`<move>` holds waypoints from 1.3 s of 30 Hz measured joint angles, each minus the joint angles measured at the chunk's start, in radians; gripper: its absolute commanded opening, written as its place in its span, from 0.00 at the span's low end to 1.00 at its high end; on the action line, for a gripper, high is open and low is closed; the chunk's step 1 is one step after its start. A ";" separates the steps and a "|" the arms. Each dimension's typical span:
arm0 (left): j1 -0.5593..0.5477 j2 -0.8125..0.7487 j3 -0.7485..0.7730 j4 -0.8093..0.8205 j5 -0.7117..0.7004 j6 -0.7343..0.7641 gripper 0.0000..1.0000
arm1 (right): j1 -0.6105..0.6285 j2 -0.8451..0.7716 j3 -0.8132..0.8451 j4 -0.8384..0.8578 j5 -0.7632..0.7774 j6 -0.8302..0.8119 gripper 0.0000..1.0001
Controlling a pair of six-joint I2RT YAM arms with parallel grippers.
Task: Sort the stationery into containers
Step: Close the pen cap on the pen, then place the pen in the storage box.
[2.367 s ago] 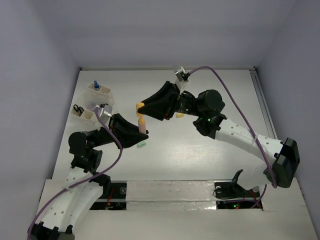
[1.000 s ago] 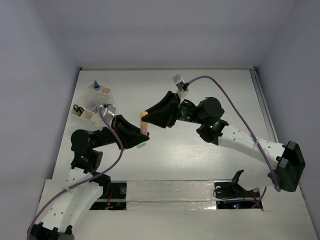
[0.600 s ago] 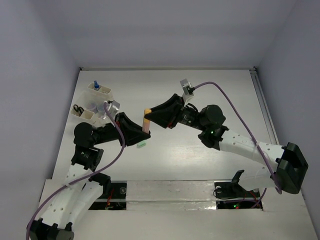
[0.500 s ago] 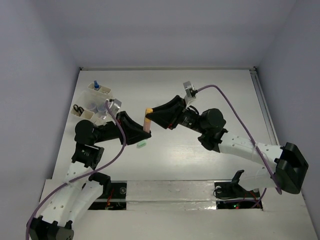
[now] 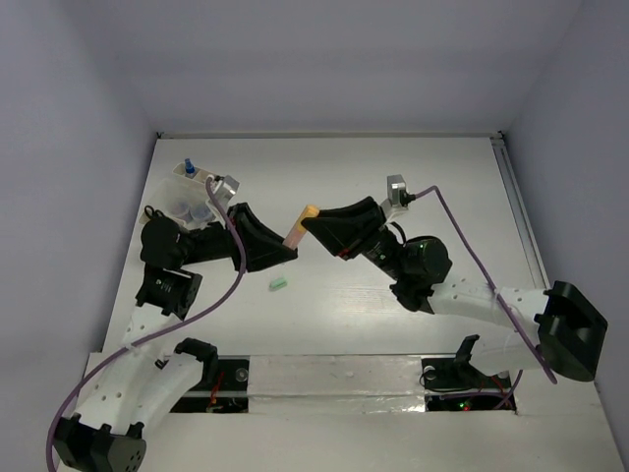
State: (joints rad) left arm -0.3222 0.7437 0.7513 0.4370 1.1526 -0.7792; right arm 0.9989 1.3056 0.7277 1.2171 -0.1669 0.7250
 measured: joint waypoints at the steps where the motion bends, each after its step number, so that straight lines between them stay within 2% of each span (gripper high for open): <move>1: 0.002 0.002 0.008 0.001 0.000 -0.004 0.00 | 0.003 -0.001 0.000 0.005 0.007 0.000 0.00; 7: 0.006 0.001 0.012 0.023 -0.004 -0.014 0.00 | 0.018 -0.051 0.006 -0.058 0.046 -0.029 0.00; 10: 0.006 -0.028 0.009 0.016 -0.032 0.005 0.13 | 0.038 -0.080 0.060 -0.173 0.060 -0.071 0.00; 11: 0.006 -0.046 0.009 0.004 -0.049 0.021 0.19 | 0.045 -0.083 0.085 -0.211 0.066 -0.084 0.00; 12: 0.006 -0.067 0.008 -0.014 -0.072 0.042 0.37 | 0.053 -0.083 0.116 -0.253 0.068 -0.095 0.00; 13: 0.008 -0.086 0.007 -0.031 -0.101 0.069 0.46 | 0.060 -0.082 0.146 -0.291 0.068 -0.110 0.00; 14: 0.008 -0.105 0.008 -0.046 -0.138 0.090 0.61 | 0.072 -0.074 0.179 -0.356 0.071 -0.129 0.00; 16: 0.008 -0.143 0.008 -0.112 -0.201 0.145 0.71 | 0.087 -0.038 0.226 -0.459 0.083 -0.161 0.00; 17: 0.008 -0.164 0.008 -0.155 -0.233 0.174 0.99 | 0.090 -0.013 0.250 -0.508 0.092 -0.175 0.00; 23: 0.010 -0.286 0.011 -0.401 -0.470 0.319 0.99 | 0.055 0.096 0.387 -0.649 0.111 -0.213 0.00; 29: 0.010 -0.362 0.108 -0.595 -0.761 0.376 0.99 | -0.028 0.241 0.507 -0.650 0.085 -0.222 0.00; 34: 0.010 -0.422 0.233 -0.597 -0.997 0.402 0.99 | -0.050 0.512 0.722 -0.657 -0.041 -0.221 0.00; 39: 0.010 -0.480 0.245 -0.539 -1.149 0.426 0.99 | -0.048 0.788 1.022 -0.699 -0.183 -0.227 0.00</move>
State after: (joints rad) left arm -0.3122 0.2634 0.9958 -0.1017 0.0036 -0.3527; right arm 0.9504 2.0937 1.7493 0.5182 -0.3500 0.4984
